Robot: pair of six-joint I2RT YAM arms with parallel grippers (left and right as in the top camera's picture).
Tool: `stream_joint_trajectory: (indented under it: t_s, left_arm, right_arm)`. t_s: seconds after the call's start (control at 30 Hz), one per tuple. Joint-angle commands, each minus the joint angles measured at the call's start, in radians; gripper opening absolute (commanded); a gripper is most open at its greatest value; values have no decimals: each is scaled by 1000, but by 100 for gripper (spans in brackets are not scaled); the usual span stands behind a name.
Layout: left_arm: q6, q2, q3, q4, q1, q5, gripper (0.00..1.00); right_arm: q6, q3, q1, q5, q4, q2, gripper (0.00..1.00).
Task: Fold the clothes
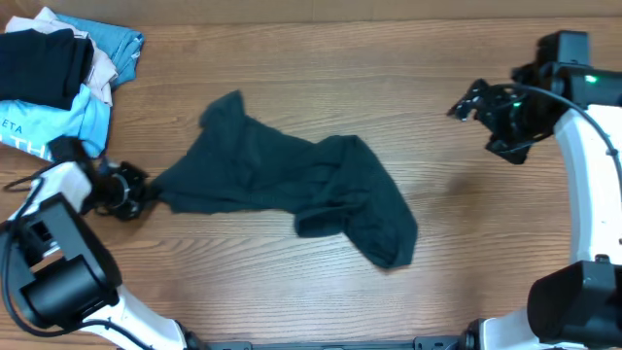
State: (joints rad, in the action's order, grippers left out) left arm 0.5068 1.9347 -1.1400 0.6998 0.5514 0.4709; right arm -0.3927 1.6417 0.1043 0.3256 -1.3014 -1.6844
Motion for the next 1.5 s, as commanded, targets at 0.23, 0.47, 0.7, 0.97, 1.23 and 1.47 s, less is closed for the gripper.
stream_joint_trajectory:
  t_s: [0.23,0.47,0.7,0.97,1.23,1.47]
  left_arm:
    - [-60,-122,17,53,14,47,4]
    - [-29,-335,17,67,-107,-3,4]
    - [-93,-430,17,104,-129,-5,100]
    - [-152,-662,17,180,-259,-111,100]
    - [-57,-429,17,95,-539,-124,96]
    - [37,-166,17,-32,-600,-139,89]
  right_arm:
    - [-38,-3,-176,-44,74,18,100]
    - [-37,-3,-176,-45,79,18,100]
    - [18,-3,-179,-43,57,18,100]
    - [34,-3,-306,-43,33,18,100]
    - [19,-4,-377,-44,77,-11,100]
    - [24,-5,-377,-44,71,-61,100]
